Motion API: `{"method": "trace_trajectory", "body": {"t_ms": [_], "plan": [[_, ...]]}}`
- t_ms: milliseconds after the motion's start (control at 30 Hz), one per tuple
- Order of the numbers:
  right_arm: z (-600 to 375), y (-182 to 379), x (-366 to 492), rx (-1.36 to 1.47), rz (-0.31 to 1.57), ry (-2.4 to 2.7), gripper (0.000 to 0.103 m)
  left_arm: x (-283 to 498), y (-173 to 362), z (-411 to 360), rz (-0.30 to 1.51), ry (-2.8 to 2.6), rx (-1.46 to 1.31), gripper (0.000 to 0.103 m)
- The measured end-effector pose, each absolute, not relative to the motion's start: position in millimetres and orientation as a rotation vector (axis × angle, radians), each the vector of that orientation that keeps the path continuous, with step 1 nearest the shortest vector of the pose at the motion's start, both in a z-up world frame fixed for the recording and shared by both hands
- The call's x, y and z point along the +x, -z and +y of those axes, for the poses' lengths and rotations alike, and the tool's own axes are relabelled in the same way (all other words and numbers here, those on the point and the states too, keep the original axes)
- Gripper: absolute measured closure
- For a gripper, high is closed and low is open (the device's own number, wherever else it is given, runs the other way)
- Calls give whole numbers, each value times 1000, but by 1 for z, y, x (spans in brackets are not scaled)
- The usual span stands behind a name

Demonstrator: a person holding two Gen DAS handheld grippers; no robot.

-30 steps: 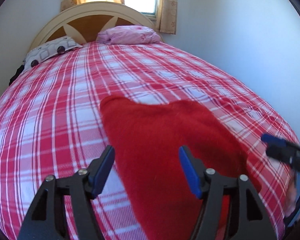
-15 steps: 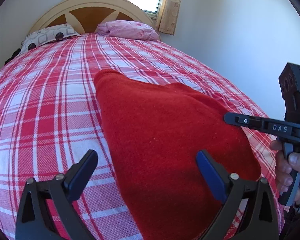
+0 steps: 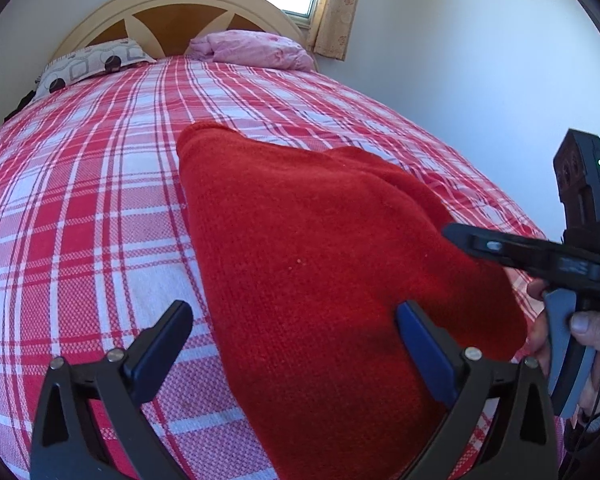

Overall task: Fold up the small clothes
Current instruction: 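Move both open tools over the folded sweater edges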

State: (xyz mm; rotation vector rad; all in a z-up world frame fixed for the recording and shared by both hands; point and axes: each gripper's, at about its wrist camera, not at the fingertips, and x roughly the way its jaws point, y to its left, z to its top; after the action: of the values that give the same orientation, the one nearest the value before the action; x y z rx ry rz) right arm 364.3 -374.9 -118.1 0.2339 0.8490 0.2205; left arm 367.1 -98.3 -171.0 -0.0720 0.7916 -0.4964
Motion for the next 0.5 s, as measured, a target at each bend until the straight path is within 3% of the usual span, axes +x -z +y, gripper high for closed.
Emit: {"method": "trace_trajectory", "body": {"t_ms": [33,500], "plan": [[-376,117,362,250,840,-230,3,368,172,-97,796,501,-83,0],[-370,110,370,240,849,-248,4,369,172,-98,792,498,-82,0]]}}
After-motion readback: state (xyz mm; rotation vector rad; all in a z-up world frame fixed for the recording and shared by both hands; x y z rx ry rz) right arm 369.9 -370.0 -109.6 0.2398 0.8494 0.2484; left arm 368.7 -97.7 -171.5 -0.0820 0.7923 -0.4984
